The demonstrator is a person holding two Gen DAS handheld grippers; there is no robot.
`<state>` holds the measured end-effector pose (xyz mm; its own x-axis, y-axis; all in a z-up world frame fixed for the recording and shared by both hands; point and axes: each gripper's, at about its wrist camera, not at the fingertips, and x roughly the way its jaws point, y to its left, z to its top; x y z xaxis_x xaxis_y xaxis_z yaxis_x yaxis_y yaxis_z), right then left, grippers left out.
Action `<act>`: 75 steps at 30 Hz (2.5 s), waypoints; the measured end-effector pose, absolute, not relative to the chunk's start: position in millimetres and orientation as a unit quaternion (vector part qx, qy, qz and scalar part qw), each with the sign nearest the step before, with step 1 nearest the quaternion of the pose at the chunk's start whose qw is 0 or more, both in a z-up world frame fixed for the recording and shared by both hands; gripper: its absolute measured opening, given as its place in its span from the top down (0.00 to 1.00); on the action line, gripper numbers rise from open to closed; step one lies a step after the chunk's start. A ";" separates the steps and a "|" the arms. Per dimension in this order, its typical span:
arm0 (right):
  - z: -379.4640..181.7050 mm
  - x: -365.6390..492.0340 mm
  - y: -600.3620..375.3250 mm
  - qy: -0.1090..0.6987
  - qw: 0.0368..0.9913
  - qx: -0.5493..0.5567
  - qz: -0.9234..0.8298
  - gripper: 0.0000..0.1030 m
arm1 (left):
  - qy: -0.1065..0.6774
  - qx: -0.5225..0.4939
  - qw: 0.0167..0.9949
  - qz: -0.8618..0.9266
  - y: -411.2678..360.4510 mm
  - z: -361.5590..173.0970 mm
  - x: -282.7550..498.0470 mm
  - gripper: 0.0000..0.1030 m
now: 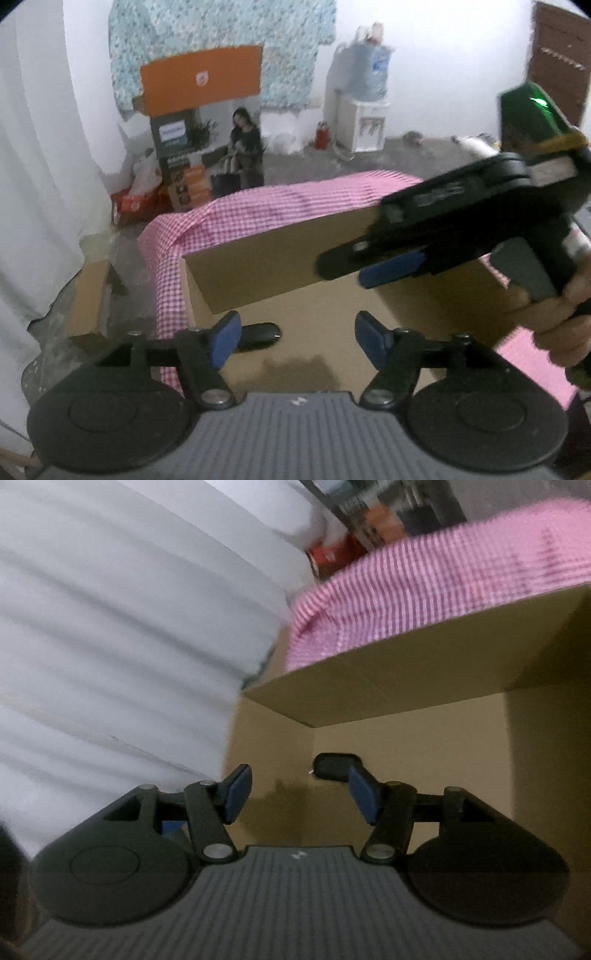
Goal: Organize rigid objects
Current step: 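Open the right tool to drop the black case inside the box, then move the right tool to the black cylinder and grasp it, then lift the black cylinder with the right tool and carry it over the box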
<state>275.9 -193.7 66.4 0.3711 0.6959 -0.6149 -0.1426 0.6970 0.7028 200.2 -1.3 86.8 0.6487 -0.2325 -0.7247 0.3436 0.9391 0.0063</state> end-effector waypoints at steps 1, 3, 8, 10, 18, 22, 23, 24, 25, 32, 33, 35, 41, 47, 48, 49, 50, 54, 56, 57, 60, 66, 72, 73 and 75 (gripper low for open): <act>75.5 263.7 -202.6 0.479 0.785 0.283 0.273 0.43 | 0.381 0.072 0.907 -0.165 -2.6 91.6 189.8 0.27; 83.9 240.3 -218.5 0.461 0.794 0.282 0.280 0.43 | 0.366 0.074 0.911 -0.174 -4.6 99.6 169.6 0.25; 93.2 164.8 -255.5 0.424 0.814 0.280 0.283 0.42 | 0.345 0.065 0.913 -0.210 -17.3 107.2 123.5 0.19; 89.7 134.5 -271.3 0.414 0.826 0.274 0.267 0.42 | 0.344 0.062 0.908 -0.230 -28.3 101.4 106.9 0.19; 30.7 57.8 -300.2 0.438 0.856 0.208 0.177 0.43 | 0.382 0.101 0.870 -0.297 -100.0 32.0 78.7 0.19; -5.2 60.4 -291.1 0.461 0.856 0.174 0.159 0.47 | 0.396 0.133 0.856 -0.304 -131.9 -6.8 75.9 0.25; -9.0 61.1 -289.8 0.465 0.855 0.166 0.159 0.48 | 0.401 0.136 0.854 -0.304 -137.0 -13.9 76.0 0.30; -12.4 63.0 -288.0 0.469 0.854 0.160 0.161 0.49 | 0.405 0.134 0.854 -0.299 -141.6 -21.7 78.0 0.37; -14.3 64.6 -286.0 0.474 0.852 0.151 0.163 0.51 | 0.409 0.131 0.852 -0.298 -144.6 -27.1 80.3 0.42; -39.0 88.4 -270.2 0.505 0.837 0.105 0.183 0.71 | 0.431 0.129 0.842 -0.298 -153.2 -50.7 86.2 0.61; -39.8 90.2 -268.2 0.506 0.836 0.100 0.185 0.73 | 0.431 0.129 0.842 -0.299 -155.8 -51.0 86.7 0.61; -45.9 94.0 -266.0 0.511 0.833 0.095 0.190 0.78 | 0.433 0.128 0.840 -0.302 -154.9 -52.3 86.4 0.62; -52.2 93.5 -269.5 0.511 0.833 0.098 0.190 0.80 | 0.446 0.132 0.829 -0.312 -161.6 -59.2 89.8 0.62; -50.2 88.0 -289.1 0.511 0.832 0.125 0.174 0.80 | 0.453 0.139 0.819 -0.324 -177.3 -63.4 95.0 0.61; -50.7 87.3 -292.1 0.512 0.831 0.130 0.172 0.80 | 0.451 0.141 0.818 -0.327 -180.4 -63.2 95.7 0.59; -50.8 86.3 -295.2 0.512 0.832 0.133 0.169 0.80 | 0.451 0.144 0.817 -0.329 -183.2 -63.1 96.3 0.59; -50.6 85.5 -297.6 0.512 0.832 0.134 0.166 0.80 | 0.450 0.145 0.816 -0.331 -185.9 -63.1 97.2 0.57; -51.5 84.4 -307.2 0.514 0.828 0.151 0.163 0.80 | 0.447 0.152 0.817 -0.332 -196.0 -62.4 102.2 0.55; -52.4 85.0 -311.0 0.516 0.825 0.161 0.164 0.80 | 0.450 0.152 0.814 -0.333 -198.8 -62.5 103.7 0.55; -52.7 85.1 -311.9 0.516 0.824 0.164 0.164 0.80 | 0.452 0.153 0.813 -0.334 -200.2 -63.1 104.6 0.53; -53.3 84.4 -314.3 0.516 0.823 0.170 0.166 0.80 | 0.455 0.155 0.811 -0.332 -204.1 -67.2 107.0 0.46; -52.5 83.6 -317.2 0.515 0.821 0.179 0.167 0.80 | 0.465 0.147 0.809 -0.327 -209.2 -77.4 113.0 0.42; -53.1 84.5 -315.5 0.515 0.821 0.181 0.168 0.79 | 0.455 0.159 0.816 -0.321 -216.5 -85.3 111.4 0.42; -53.2 84.5 -314.8 0.514 0.821 0.181 0.168 0.79 | 0.452 0.160 0.817 -0.319 -217.1 -85.4 111.2 0.42; -53.7 84.1 -314.6 0.512 0.822 0.184 0.168 0.79 | 0.451 0.158 0.819 -0.317 -216.8 -85.3 112.0 0.44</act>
<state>84.1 -314.6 -53.7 0.4203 0.4640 -0.7797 -0.0883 0.8762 0.4739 112.0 -216.8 -85.3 0.3920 -0.3773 -0.8390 0.6616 0.7493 -0.0278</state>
